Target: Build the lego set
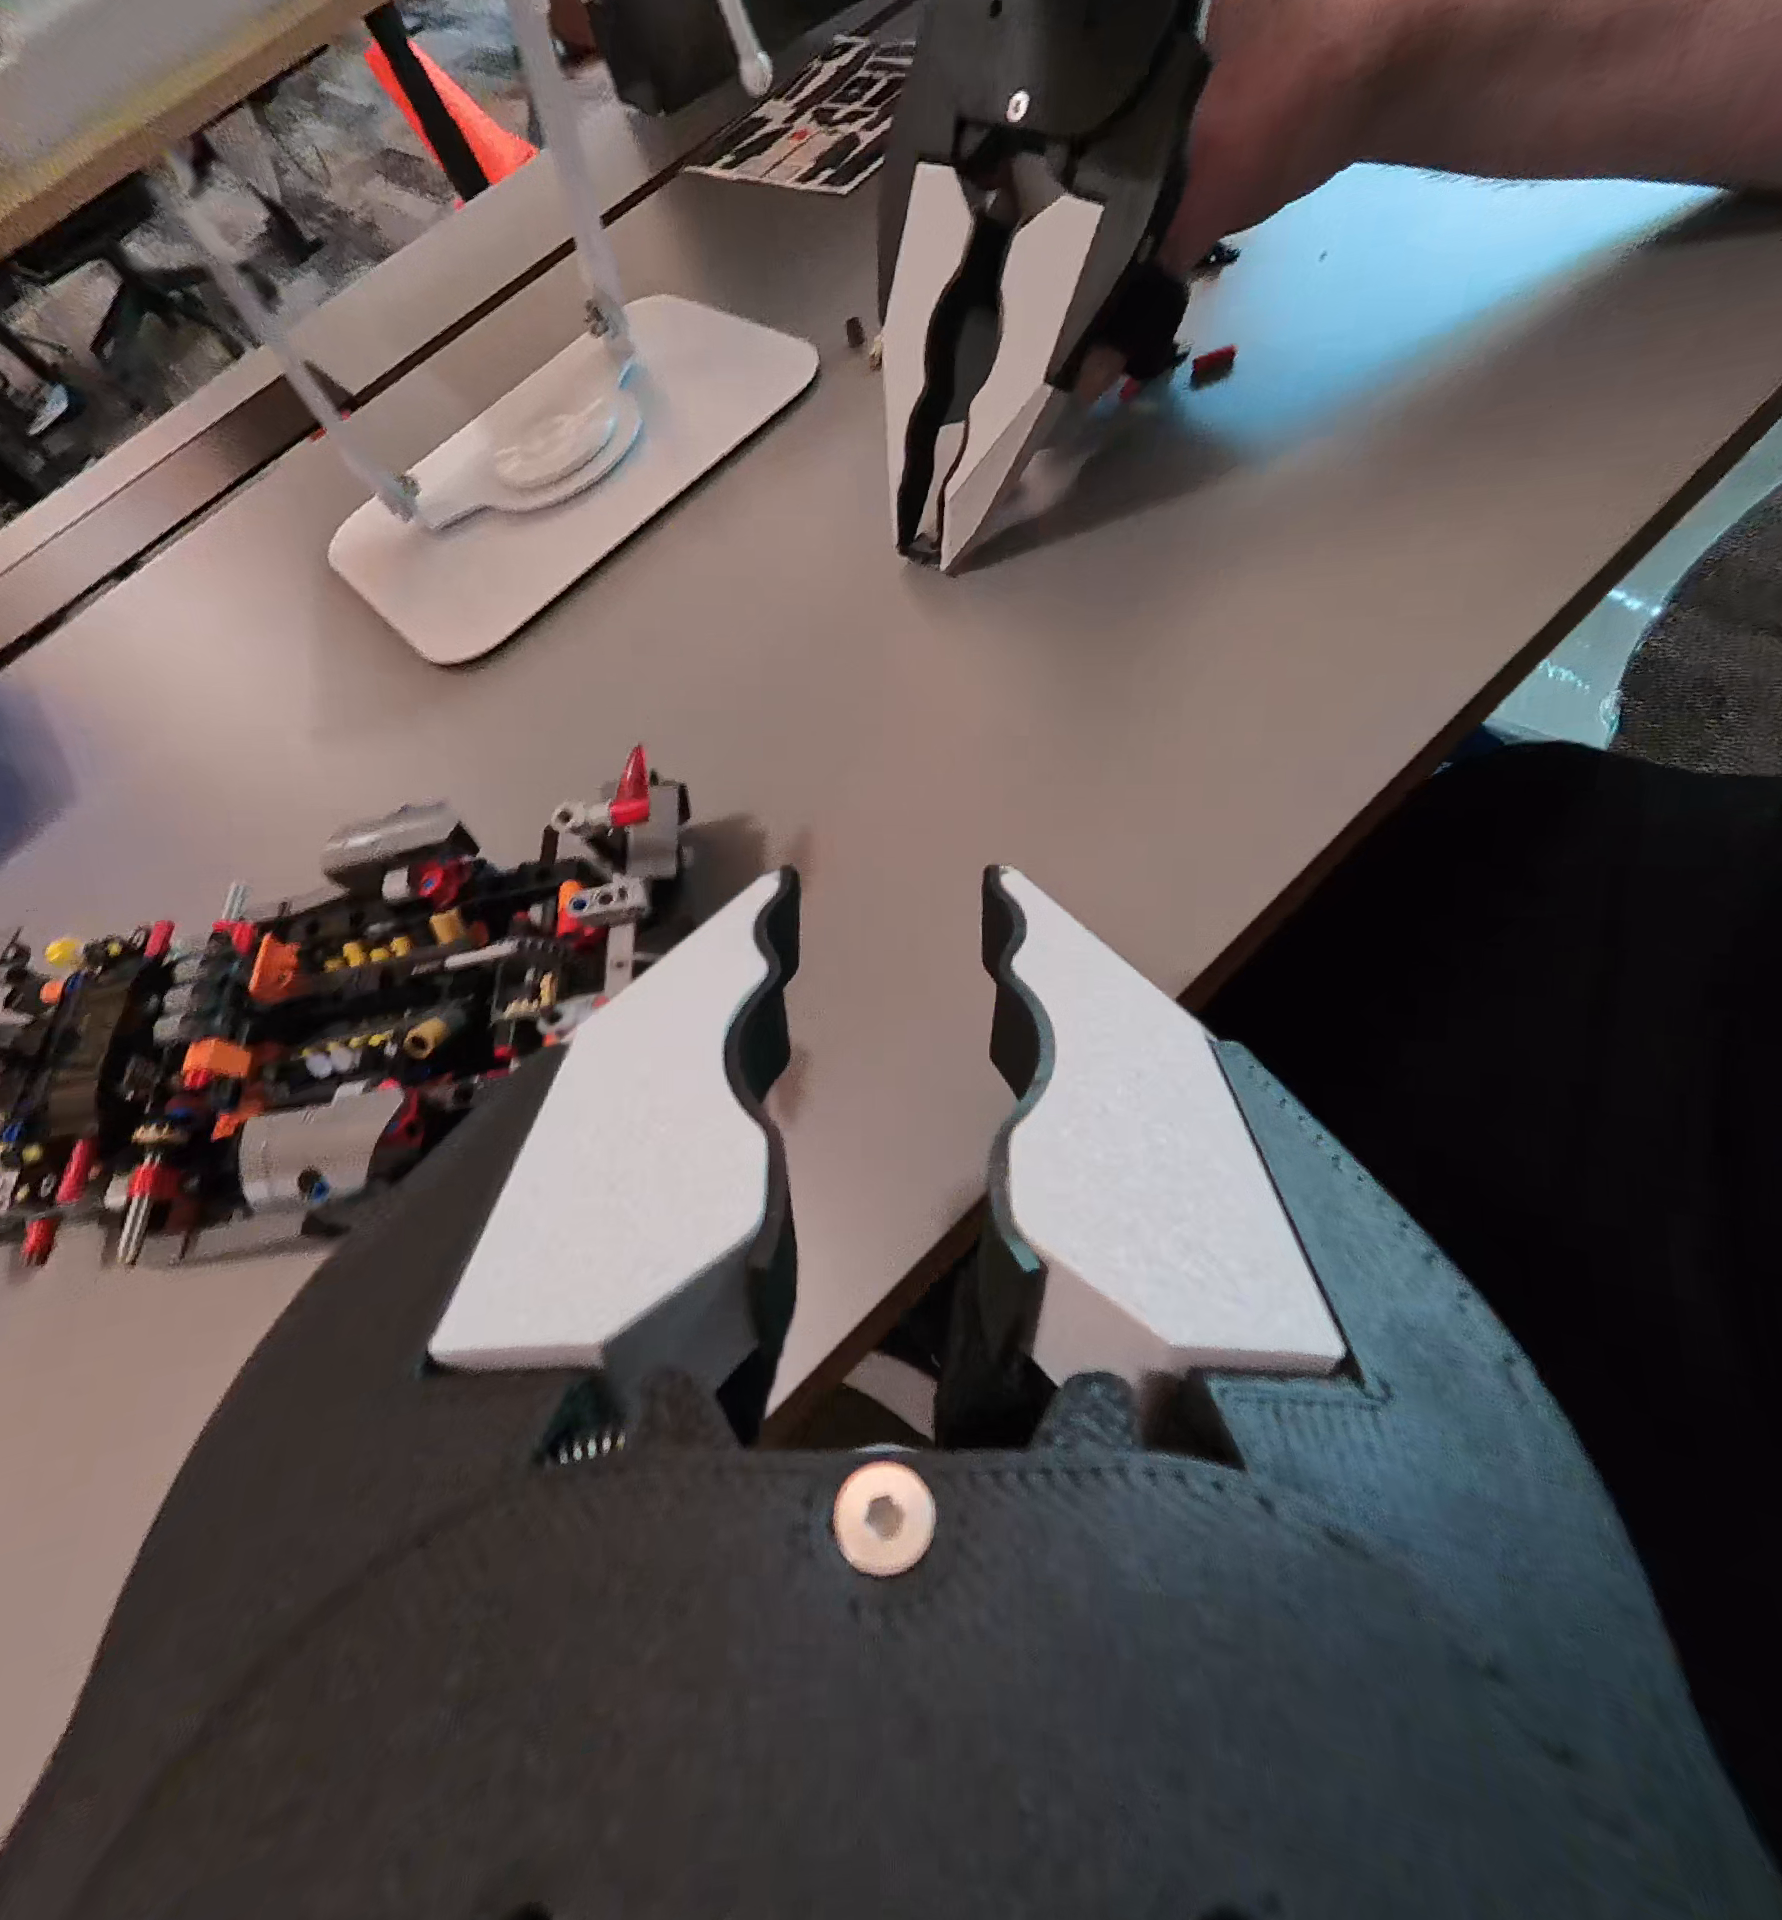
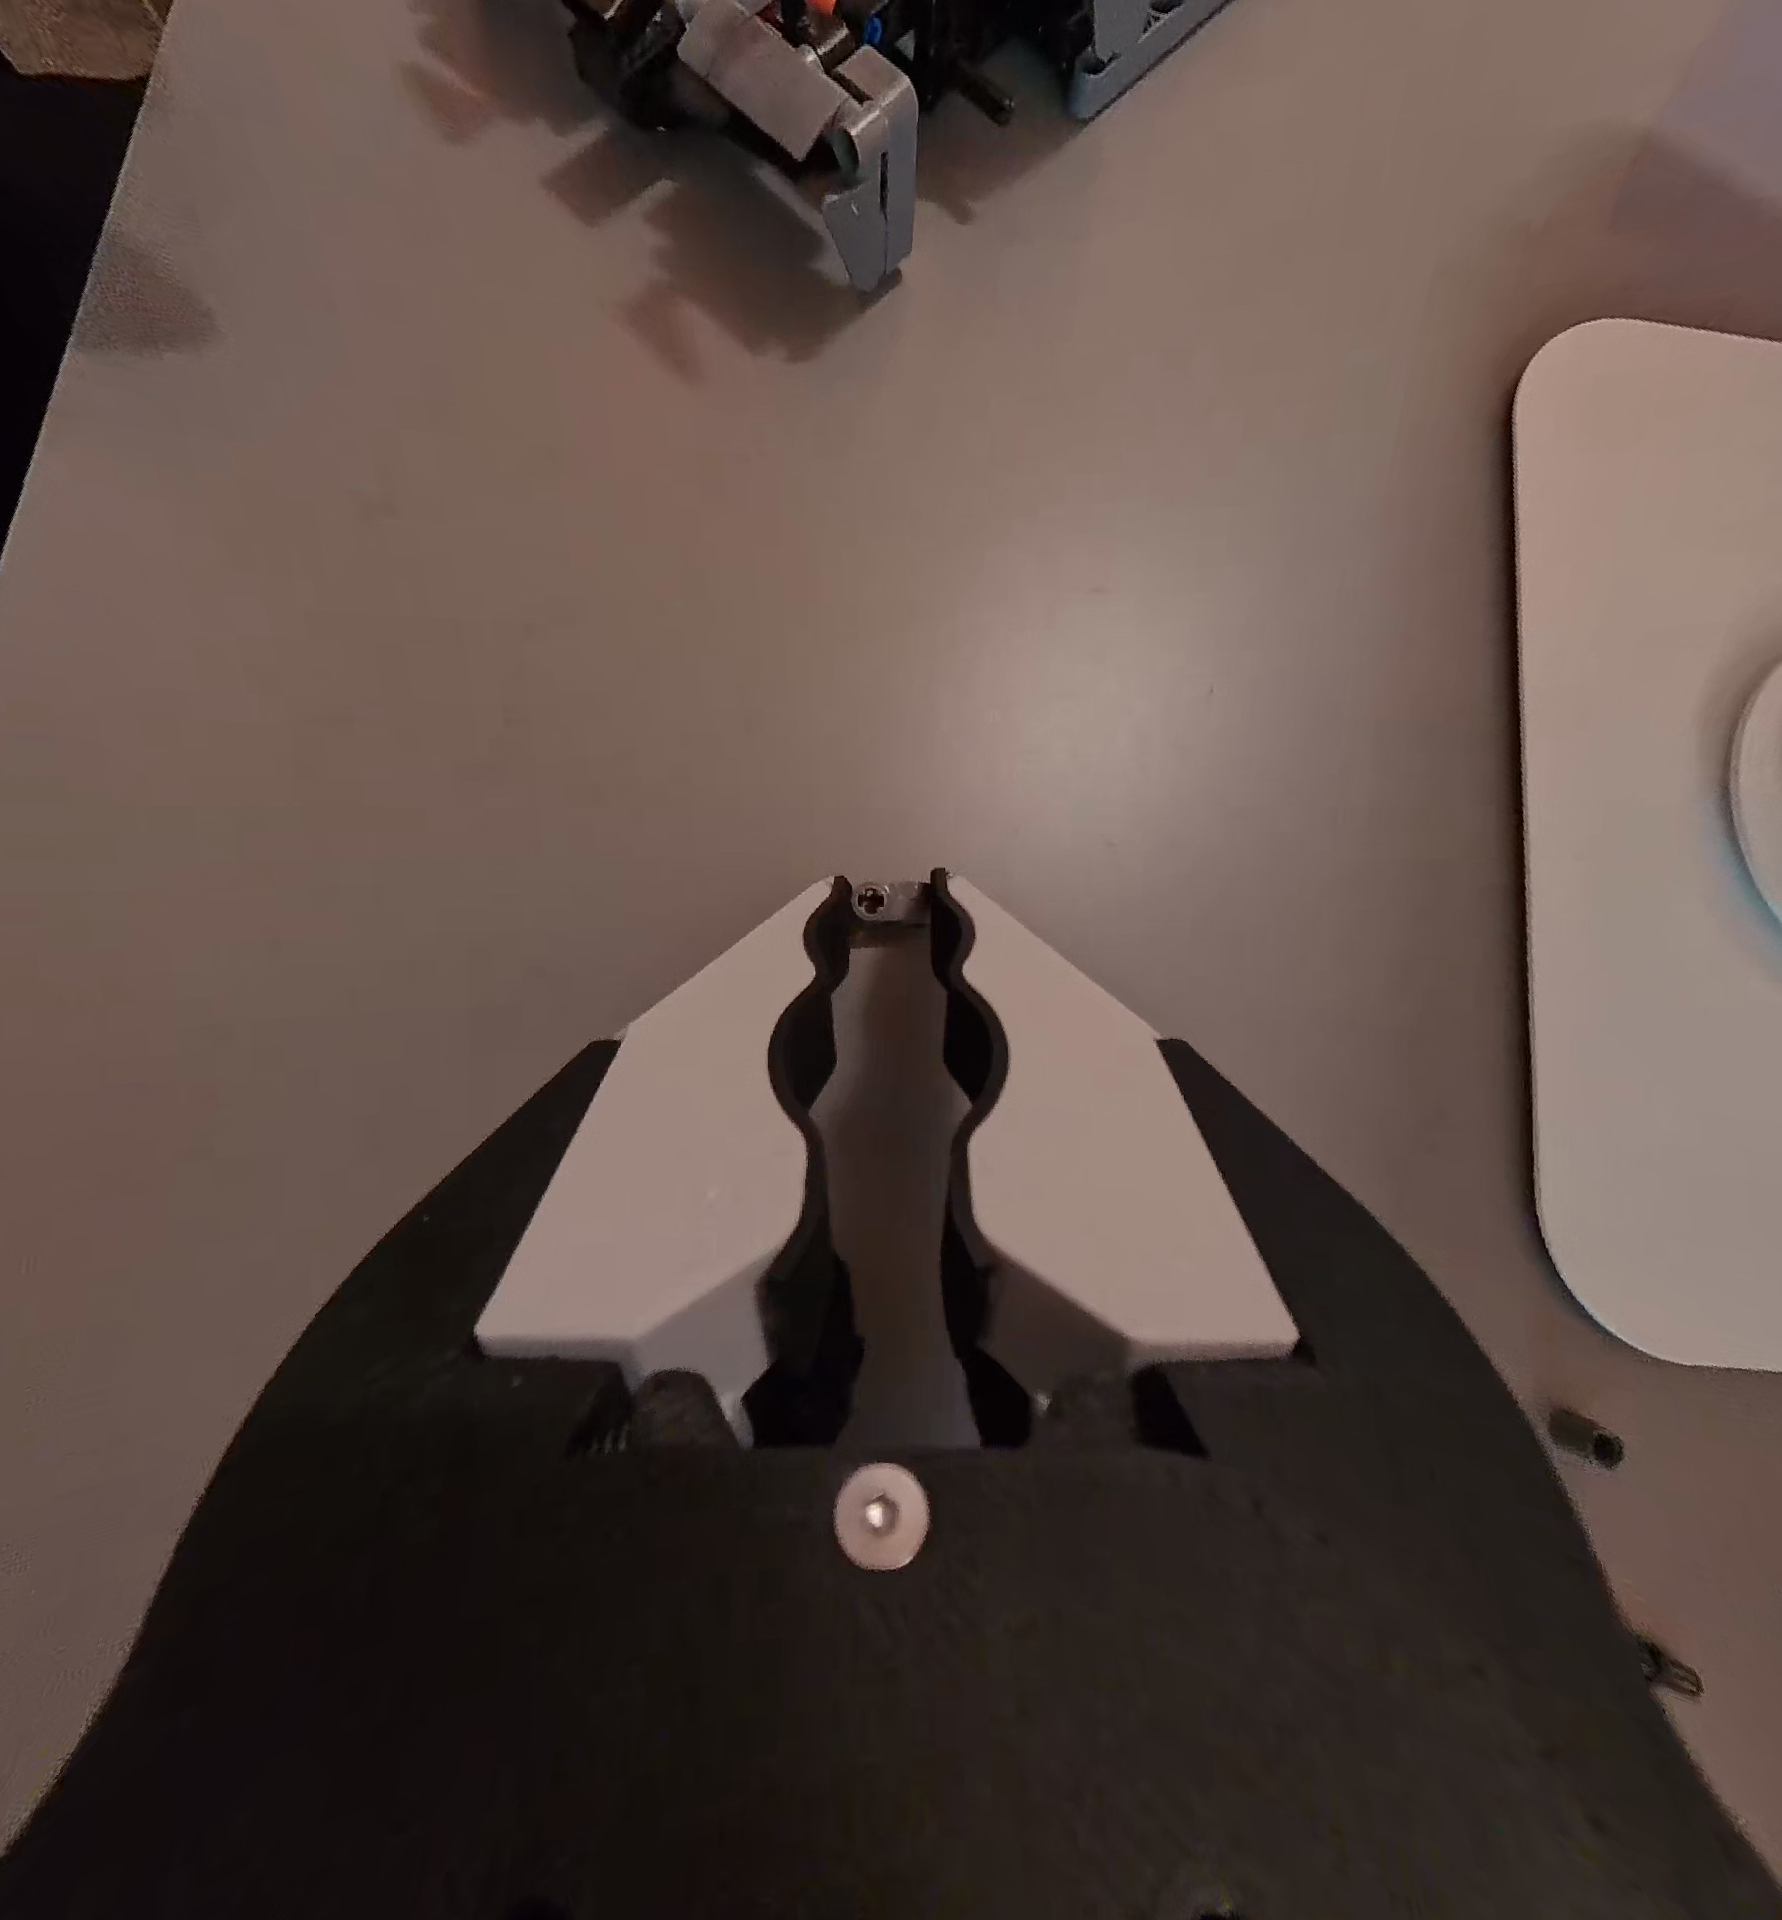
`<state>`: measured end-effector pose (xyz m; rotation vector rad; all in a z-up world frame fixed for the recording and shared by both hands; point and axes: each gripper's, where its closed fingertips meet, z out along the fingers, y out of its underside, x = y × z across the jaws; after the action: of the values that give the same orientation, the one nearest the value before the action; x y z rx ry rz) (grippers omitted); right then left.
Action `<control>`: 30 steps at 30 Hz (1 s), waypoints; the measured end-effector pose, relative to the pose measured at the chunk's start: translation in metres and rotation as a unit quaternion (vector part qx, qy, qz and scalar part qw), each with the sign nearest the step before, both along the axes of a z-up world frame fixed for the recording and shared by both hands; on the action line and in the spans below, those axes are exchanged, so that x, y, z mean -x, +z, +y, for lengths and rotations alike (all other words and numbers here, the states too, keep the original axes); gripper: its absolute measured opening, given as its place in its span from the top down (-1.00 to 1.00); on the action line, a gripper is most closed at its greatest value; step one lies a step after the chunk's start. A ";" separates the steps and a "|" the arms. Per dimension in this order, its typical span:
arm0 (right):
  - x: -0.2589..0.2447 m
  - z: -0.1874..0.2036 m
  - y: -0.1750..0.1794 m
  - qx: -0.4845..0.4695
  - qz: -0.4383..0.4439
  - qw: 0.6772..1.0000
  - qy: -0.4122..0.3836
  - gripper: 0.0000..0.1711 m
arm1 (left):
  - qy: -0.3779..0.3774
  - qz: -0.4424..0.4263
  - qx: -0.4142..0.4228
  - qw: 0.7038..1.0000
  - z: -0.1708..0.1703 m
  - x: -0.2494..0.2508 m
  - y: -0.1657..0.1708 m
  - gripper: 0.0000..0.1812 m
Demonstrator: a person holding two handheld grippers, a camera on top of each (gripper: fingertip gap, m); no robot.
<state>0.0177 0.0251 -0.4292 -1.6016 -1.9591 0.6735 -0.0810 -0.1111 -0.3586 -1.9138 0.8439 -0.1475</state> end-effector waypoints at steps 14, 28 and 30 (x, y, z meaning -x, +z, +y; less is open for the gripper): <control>-0.069 0.013 0.014 -0.013 0.004 1.000 -0.010 0.86 | -0.058 0.048 -0.042 0.996 0.046 -0.075 0.023 0.60; -0.151 0.067 0.004 0.015 -0.027 0.996 -0.087 0.72 | -0.073 0.076 -0.038 0.994 0.067 -0.108 0.008 0.58; -0.152 0.069 -0.001 0.009 -0.037 0.995 -0.095 0.57 | -0.079 0.080 -0.042 0.993 0.070 -0.113 0.011 0.58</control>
<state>0.1696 0.0943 -0.4297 -1.8201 -1.8250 0.5655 0.0316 -0.0416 -0.3480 -1.7960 1.0921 -0.0533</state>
